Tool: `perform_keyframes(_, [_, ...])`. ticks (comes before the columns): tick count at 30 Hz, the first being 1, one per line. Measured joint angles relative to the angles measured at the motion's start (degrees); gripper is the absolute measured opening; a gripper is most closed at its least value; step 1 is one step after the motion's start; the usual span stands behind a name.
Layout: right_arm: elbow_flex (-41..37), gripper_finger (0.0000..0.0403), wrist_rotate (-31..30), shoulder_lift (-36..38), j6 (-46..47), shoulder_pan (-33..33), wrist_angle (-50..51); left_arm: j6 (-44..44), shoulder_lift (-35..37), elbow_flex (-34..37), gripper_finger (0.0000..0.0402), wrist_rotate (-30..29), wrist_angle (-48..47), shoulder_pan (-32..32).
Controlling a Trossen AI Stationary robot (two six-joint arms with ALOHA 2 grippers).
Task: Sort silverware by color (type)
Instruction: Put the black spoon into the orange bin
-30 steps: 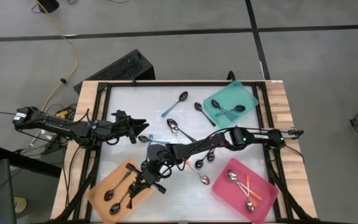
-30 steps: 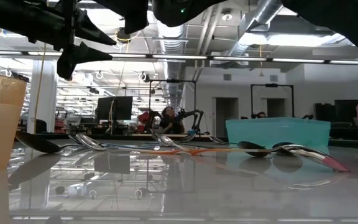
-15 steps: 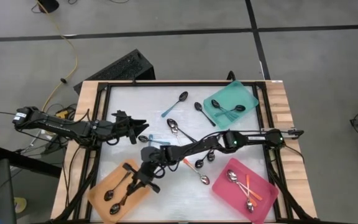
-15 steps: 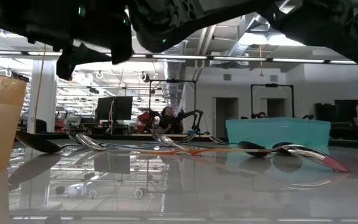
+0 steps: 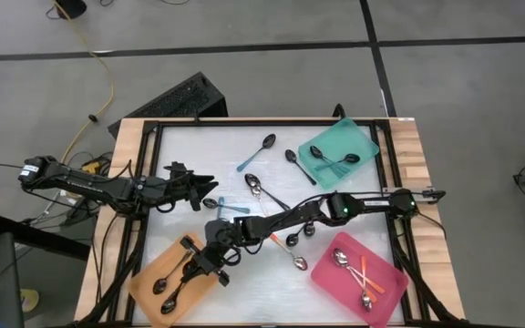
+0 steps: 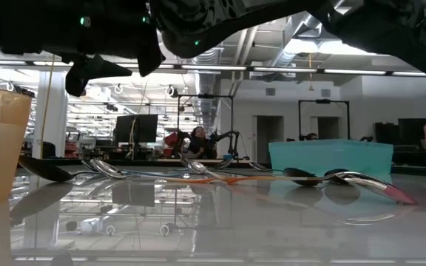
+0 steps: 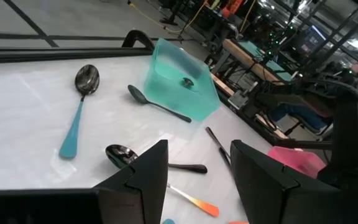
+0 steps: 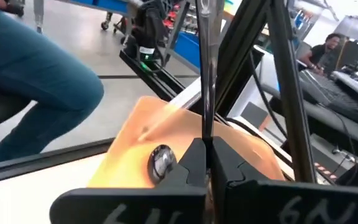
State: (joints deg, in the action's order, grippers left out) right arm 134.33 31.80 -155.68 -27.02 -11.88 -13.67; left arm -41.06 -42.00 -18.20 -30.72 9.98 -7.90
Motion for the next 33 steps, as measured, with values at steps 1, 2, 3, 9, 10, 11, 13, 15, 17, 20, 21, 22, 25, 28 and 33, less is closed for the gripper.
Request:
perform_keyframes(1, [0.01, 0.0008, -0.21, -0.2, 0.0, 0.0, -0.05, -0.13, 0.0, 0.0, 0.0157, -0.01, -0.02, 0.0])
perform_keyframes(2, [0.01, 0.0008, -0.34, -0.33, 0.27, 0.0, 0.4, -0.16, 0.0, 0.0, 0.0157, -0.05, -0.04, 0.0])
perform_keyframes(3, [0.01, 0.0008, -0.34, -0.44, 0.44, 0.0, 0.94, -0.18, 0.0, 0.0, 0.0157, -0.07, -0.04, 0.0])
perform_keyframes(9, [0.01, 0.0025, -1.77, -0.48, -0.46, 0.0, 0.72, -0.18, 0.0, 0.0, 0.0157, -0.11, -0.07, 0.0])
perform_keyframes(10, [0.01, 0.0028, -1.91, -0.48, -0.31, 0.03, 1.06, -0.2, 0.0, 0.0, 0.0157, -0.11, -0.07, 0.0])
perform_keyframes(11, [0.01, 0.0031, -1.95, -0.72, -0.06, 0.12, 1.22, -0.23, 0.0, 0.0, 0.0157, -0.11, -0.07, 0.0])
perform_keyframes(13, [0.05, 0.0033, -1.96, -1.64, 1.22, 0.31, 0.05, -0.26, 0.0, 0.0, 0.0157, -0.13, -0.07, 0.02])
perform_keyframes(15, [0.05, 0.0034, -1.81, -2.09, 3.75, 0.54, 0.58, -0.29, 0.0, 0.0, 0.0157, -0.14, -0.05, 0.0])
perform_keyframes(17, [0.19, 0.0034, -1.97, -2.12, 3.52, 0.73, 0.01, -0.31, 0.0, 0.0, 0.0157, -0.13, -0.07, 0.0])
perform_keyframes(20, [0.27, 0.0035, -2.1, -2.12, 3.42, 0.79, -0.85, -0.37, 0.0, 0.0, 0.0157, -0.13, -0.04, 0.0])
perform_keyframes(21, [0.27, 0.0035, -2.28, -2.12, 3.42, 0.81, -0.89, -0.37, 0.0, 0.0, 0.0157, -0.13, -0.1, 0.0])
perform_keyframes(22, [0.27, 0.0036, -2.28, -2.12, 3.42, 0.81, -0.85, -0.4, 0.0, 0.0, 0.0157, -0.13, -0.09, 0.0])
perform_keyframes(25, [0.27, 0.0036, -2.26, -2.12, 3.44, 0.76, -0.93, -0.4, 0.0, 0.0, 0.0157, -0.13, -0.07, 0.0])
perform_keyframes(28, [0.27, 0.0036, -2.26, -2.12, 3.45, 0.74, -0.95, -0.4, 0.0, 0.0, 0.0157, -0.13, -0.07, 0.0])
perform_keyframes(33, [0.27, 0.0036, -2.28, -2.12, 3.62, 0.74, -0.79, -0.4, 0.0, 0.0, 0.0157, -0.13, -0.06, 0.0])
